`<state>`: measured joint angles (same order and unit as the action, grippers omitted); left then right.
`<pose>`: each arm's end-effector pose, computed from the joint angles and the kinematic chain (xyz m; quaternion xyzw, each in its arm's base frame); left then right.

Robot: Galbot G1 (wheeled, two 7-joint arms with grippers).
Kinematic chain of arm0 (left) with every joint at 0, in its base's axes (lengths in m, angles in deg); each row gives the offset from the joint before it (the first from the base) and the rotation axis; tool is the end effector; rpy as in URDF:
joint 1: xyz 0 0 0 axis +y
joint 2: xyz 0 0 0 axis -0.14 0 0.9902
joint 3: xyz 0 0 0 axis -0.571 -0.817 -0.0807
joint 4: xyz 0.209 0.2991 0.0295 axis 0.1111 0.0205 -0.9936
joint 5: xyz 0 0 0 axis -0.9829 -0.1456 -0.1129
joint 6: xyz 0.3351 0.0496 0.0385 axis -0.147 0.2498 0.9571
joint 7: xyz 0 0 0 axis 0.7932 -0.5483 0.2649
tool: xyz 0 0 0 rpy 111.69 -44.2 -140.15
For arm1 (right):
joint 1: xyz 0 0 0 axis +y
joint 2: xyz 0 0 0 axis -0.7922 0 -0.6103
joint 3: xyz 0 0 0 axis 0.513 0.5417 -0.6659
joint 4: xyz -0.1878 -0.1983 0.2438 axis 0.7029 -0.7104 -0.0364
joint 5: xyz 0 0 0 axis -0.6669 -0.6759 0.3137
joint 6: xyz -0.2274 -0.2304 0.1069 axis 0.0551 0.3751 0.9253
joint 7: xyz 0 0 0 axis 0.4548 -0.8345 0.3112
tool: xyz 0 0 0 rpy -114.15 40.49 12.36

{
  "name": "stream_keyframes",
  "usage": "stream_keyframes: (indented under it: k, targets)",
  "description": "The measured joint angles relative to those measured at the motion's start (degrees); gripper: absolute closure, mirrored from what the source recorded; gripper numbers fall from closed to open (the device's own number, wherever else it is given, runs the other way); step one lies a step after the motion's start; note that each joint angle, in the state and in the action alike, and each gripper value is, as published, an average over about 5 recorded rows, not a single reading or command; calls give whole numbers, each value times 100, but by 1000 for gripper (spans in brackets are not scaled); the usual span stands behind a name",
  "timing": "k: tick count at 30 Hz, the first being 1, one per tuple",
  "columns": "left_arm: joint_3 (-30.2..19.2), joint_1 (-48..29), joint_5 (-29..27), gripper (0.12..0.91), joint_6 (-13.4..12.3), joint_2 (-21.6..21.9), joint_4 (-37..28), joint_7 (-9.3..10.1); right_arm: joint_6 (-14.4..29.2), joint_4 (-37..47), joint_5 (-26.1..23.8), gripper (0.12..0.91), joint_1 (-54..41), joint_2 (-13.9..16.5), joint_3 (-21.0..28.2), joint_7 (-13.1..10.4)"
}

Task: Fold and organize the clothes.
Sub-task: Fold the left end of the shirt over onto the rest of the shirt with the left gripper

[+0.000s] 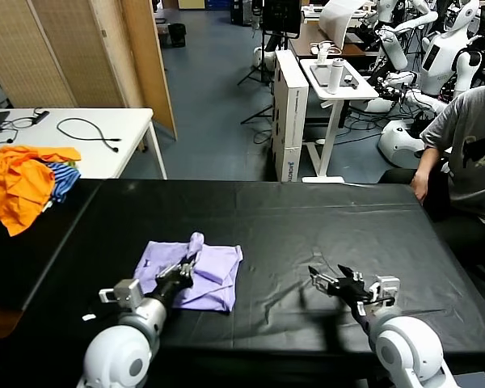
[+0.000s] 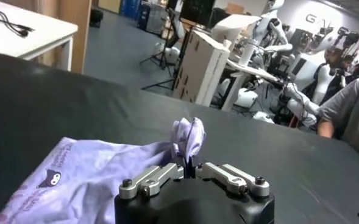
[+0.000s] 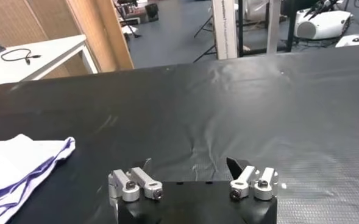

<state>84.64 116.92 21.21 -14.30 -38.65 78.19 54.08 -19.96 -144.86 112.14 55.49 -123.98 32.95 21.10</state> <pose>0.2064 0.0132 -0.2562 -0.0862 -0.9633 0.1419 0.2107 0.2234 -0.0714 -0.2556 0.0886 -0.9552 -0.0680 0.2742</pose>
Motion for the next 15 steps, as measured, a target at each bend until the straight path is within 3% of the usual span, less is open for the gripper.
stream_keyframes:
  k: [11, 15]
  targets:
    - [-177, -73, -700, 831, -208, -429, -361, -249, 1, -38, -141, 118, 49, -105, 145, 103]
    - [-249, 20, -909, 683, -281, -544, -345, -336, 5, -99, -160, 118, 58, -34, 197, 201]
